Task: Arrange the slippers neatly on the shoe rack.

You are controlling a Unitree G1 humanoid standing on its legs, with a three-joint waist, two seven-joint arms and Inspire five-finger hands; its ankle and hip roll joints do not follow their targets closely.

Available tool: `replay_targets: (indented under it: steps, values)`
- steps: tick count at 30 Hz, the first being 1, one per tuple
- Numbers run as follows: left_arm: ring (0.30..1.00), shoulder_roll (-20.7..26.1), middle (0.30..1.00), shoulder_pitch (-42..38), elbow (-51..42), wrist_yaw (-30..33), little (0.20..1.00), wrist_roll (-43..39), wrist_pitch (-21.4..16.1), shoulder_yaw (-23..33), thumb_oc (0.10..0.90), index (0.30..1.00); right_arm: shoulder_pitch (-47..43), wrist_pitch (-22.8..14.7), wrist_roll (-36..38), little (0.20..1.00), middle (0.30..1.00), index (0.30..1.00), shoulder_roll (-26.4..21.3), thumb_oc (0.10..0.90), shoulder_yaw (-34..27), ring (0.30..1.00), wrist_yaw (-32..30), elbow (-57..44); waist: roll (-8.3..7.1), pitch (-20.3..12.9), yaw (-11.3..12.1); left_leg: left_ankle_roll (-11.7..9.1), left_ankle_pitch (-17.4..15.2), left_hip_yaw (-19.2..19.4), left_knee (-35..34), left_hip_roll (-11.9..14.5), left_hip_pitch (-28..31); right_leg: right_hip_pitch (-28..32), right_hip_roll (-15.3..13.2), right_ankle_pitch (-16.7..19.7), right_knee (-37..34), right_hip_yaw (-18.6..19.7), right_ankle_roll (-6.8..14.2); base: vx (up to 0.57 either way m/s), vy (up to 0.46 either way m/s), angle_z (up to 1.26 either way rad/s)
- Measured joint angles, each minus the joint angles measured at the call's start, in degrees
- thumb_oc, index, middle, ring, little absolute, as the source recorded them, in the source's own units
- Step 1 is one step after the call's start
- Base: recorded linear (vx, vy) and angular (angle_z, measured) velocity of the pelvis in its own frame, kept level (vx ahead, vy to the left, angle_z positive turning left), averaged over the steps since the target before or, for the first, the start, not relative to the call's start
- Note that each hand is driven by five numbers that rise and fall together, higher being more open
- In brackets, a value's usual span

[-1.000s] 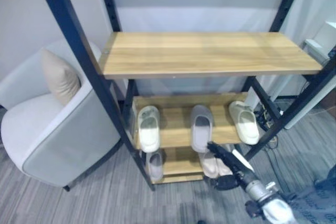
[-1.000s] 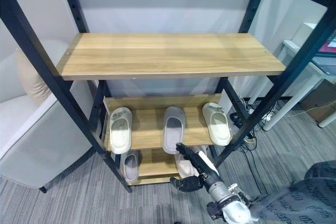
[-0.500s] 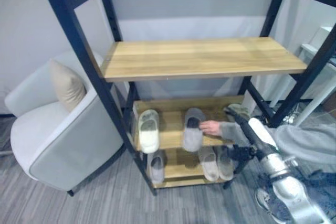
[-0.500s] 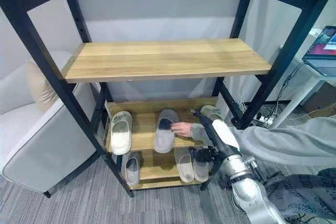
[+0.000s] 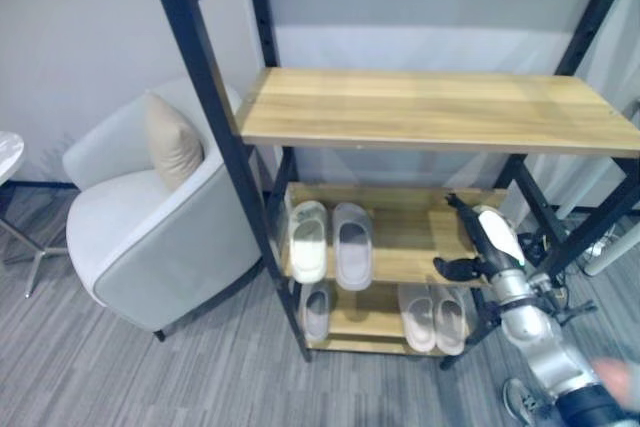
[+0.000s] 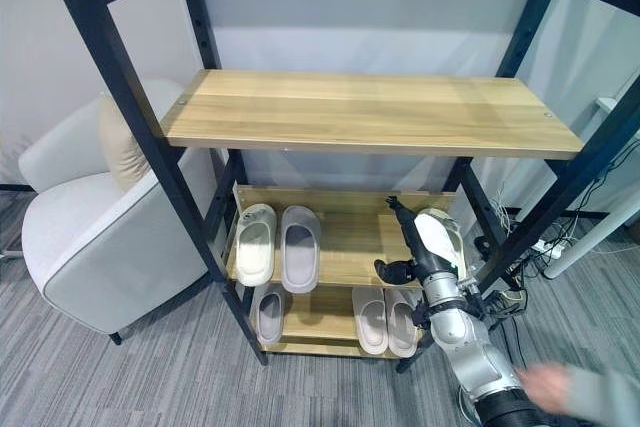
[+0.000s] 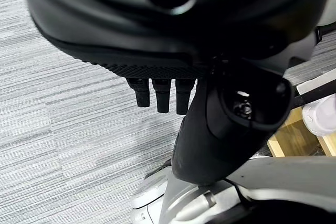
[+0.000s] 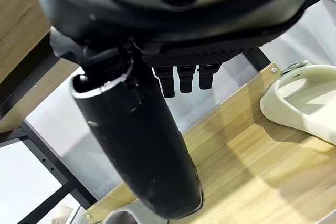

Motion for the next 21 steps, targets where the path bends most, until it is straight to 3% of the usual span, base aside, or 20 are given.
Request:
replay_targets:
  steps: [8,12,18,21]
  values:
    - [0.900,-0.4,0.900,-0.1,-0.6,1.1,0.900,0.0,-0.1,0.0,0.800,0.900,0.4,-0.5,7.5,0.900,0.900,0.900,1.7,0.800,-0.2,0.900,0.0,-0.9,0.54,1.0,0.1,-0.1,0.1,-0.4,0.0,0.0,-0.8,-0.7,0.0,0.0,0.0,-0.5,0.0,-0.01,0.005,0.01]
    - [0.900,-0.1,0.900,-1.6,-1.0,1.4,0.900,-0.1,-1.0,-0.1,0.800,0.900,-5.8,-1.1,10.7,0.900,0.900,0.900,1.5,0.800,4.1,0.900,0.2,-0.8,0.56,3.5,0.2,-0.2,1.5,-0.6,0.2,0.1,-3.3,-3.0,0.1,0.7,0.0,-1.0,-0.2,-0.09,0.006,0.04]
    - [0.900,0.4,0.900,-7.4,-1.0,2.4,0.900,-1.3,-1.5,-2.0,0.800,0.900,-22.0,-1.5,14.7,0.900,0.900,0.900,1.7,0.800,11.0,0.900,0.1,5.3,-0.10,8.6,4.7,-0.8,3.9,-2.1,0.3,0.4,-9.7,-8.5,0.6,2.4,0.1,-2.3,-0.6,-0.11,0.011,0.15]
    - [0.900,1.2,0.900,-8.2,-1.5,3.5,0.900,-3.5,-2.2,-2.2,0.800,0.900,-27.4,-1.9,16.2,0.900,0.900,0.900,3.2,0.800,12.6,0.900,-0.3,8.6,-1.88,10.1,6.3,-1.3,4.1,-3.2,0.3,0.5,-12.5,-10.8,0.7,2.5,0.4,-3.4,-0.6,-0.03,0.008,0.17]
